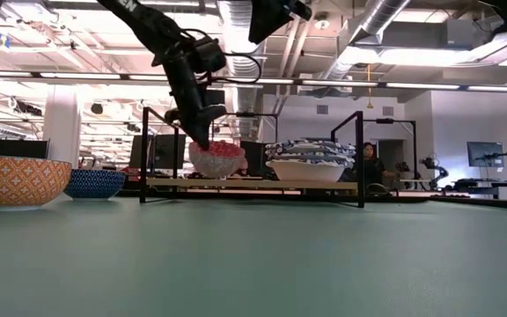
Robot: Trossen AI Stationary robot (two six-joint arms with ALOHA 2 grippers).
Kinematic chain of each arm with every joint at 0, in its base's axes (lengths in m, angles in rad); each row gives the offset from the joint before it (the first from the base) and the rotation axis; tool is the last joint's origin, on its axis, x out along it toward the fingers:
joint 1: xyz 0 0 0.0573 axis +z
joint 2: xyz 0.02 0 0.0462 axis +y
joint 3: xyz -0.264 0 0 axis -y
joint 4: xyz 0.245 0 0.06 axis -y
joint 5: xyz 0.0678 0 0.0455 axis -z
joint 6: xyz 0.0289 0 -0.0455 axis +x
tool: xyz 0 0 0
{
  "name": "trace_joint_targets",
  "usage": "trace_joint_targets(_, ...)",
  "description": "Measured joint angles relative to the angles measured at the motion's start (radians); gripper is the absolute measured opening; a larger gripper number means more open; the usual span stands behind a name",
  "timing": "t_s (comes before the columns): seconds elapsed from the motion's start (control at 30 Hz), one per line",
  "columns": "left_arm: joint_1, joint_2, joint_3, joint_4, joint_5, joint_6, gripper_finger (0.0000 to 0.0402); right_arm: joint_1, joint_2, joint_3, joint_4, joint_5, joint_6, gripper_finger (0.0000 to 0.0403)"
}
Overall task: Place and stack bowls onto a shelf
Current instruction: Put the red bowl on the shelf
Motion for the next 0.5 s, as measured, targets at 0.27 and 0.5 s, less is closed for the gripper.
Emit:
trace_joint_targets(0.27,0.002,-0.021,0.035,-0.059,0.035,-0.055,0.0084,-0.004,0.000,0.000,-0.004,-0.001,-0.015,0.0093)
trace_joint_targets(0.5,0.013,-0.059,0.151,-0.217,0.020,-0.029,0.0133,-0.016,0.000,0.000,-0.007,-0.003,-0.026,0.0093)
